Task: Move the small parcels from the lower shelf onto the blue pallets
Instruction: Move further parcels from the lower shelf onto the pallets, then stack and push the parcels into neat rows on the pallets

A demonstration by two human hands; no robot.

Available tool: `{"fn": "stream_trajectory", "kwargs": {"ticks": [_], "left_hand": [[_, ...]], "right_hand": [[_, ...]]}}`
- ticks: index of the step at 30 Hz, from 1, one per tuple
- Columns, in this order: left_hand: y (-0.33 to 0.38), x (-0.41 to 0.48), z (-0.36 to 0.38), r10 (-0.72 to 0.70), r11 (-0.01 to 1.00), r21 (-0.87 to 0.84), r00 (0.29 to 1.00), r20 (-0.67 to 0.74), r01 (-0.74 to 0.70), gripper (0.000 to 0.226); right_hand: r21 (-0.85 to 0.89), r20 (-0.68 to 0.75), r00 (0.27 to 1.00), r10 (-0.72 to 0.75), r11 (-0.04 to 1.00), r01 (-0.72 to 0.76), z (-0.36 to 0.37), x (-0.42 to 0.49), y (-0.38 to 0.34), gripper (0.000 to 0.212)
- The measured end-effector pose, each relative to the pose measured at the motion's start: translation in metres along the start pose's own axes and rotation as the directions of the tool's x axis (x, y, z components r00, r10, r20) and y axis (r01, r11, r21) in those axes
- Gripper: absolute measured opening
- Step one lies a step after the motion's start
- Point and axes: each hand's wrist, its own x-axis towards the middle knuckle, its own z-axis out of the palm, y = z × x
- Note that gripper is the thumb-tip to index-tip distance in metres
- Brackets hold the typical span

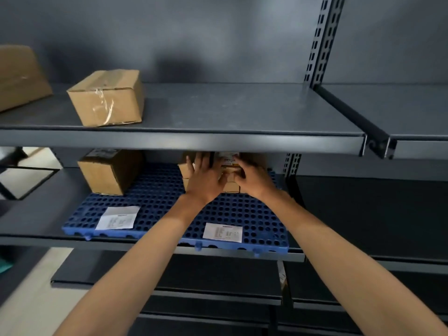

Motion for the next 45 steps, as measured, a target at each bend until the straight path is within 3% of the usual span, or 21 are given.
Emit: {"fn": "stream_trajectory", "kwargs": {"ticks": [5, 10, 16, 20, 23, 27, 31, 34, 36, 37, 41, 43, 45], "left_hand": [[0.005, 0.001, -0.002, -0.034, 0.999, -0.005, 0.999, -0.015, 0.034, 0.059], [0.006, 0.001, -0.007, 0.021, 0.999, -0.040, 0.999, -0.046, -0.023, 0.052], [0.003, -0.011, -0.018, 0.062, 0.992, -0.104, 0.993, -0.099, -0.072, 0.061], [-0.002, -0.032, -0.048, 0.108, 0.966, -0.207, 0.969, -0.223, -0.155, 0.051], [-0.017, -0.057, -0.087, 0.069, 0.903, -0.386, 0.950, -0.305, -0.190, 0.042], [-0.053, -0.100, -0.150, 0.174, 0.852, -0.365, 0.859, -0.481, -0.376, 0.025], [-0.097, -0.127, -0.211, 0.280, 0.776, -0.320, 0.752, -0.597, -0.544, 0.023], [-0.123, -0.122, -0.243, 0.273, 0.766, -0.298, 0.709, -0.651, -0.569, 0.025], [-0.132, -0.112, -0.255, 0.238, 0.800, -0.290, 0.721, -0.651, -0.526, 0.034], [-0.134, -0.106, -0.258, 0.225, 0.820, -0.292, 0.746, -0.627, -0.492, 0.040], [-0.144, -0.076, -0.257, 0.182, 0.889, -0.315, 0.889, -0.421, -0.331, 0.063], [-0.146, -0.064, -0.256, 0.141, 0.889, -0.380, 0.942, -0.305, -0.256, 0.065], [-0.147, -0.058, -0.258, 0.119, 0.867, -0.440, 0.956, -0.270, -0.232, 0.058]], "right_hand": [[-0.011, 0.038, 0.999, -0.024, 1.000, 0.024, -0.003, -0.002, 0.007, 0.068], [-0.004, 0.051, 0.998, -0.038, 0.999, 0.038, -0.007, -0.004, 0.007, 0.070], [-0.016, 0.035, 0.996, -0.079, 0.997, 0.079, -0.018, -0.017, -0.001, 0.084], [-0.103, 0.028, 0.992, -0.119, 0.987, 0.121, -0.035, -0.046, -0.034, 0.072], [-0.058, 0.013, 0.977, -0.214, 0.975, 0.215, -0.054, -0.075, -0.082, 0.054], [0.023, -0.147, 0.930, -0.336, 0.939, 0.343, -0.079, -0.110, -0.161, 0.040], [0.195, -0.348, 0.883, -0.316, 0.897, 0.398, -0.091, -0.125, -0.233, 0.025], [0.158, -0.543, 0.791, -0.282, 0.891, 0.426, -0.094, -0.115, -0.272, 0.024], [0.073, -0.588, 0.761, -0.275, 0.918, 0.389, -0.098, -0.099, -0.287, 0.035], [0.037, -0.566, 0.780, -0.266, 0.937, 0.347, -0.102, -0.088, -0.291, 0.045], [-0.002, -0.289, 0.951, -0.107, 0.994, 0.111, -0.108, -0.044, -0.296, 0.083], [0.005, -0.201, 0.978, -0.059, 0.998, 0.061, -0.105, -0.028, -0.296, 0.082], [-0.025, -0.201, 0.977, -0.067, 0.998, 0.064, -0.100, -0.020, -0.296, 0.071]]}}
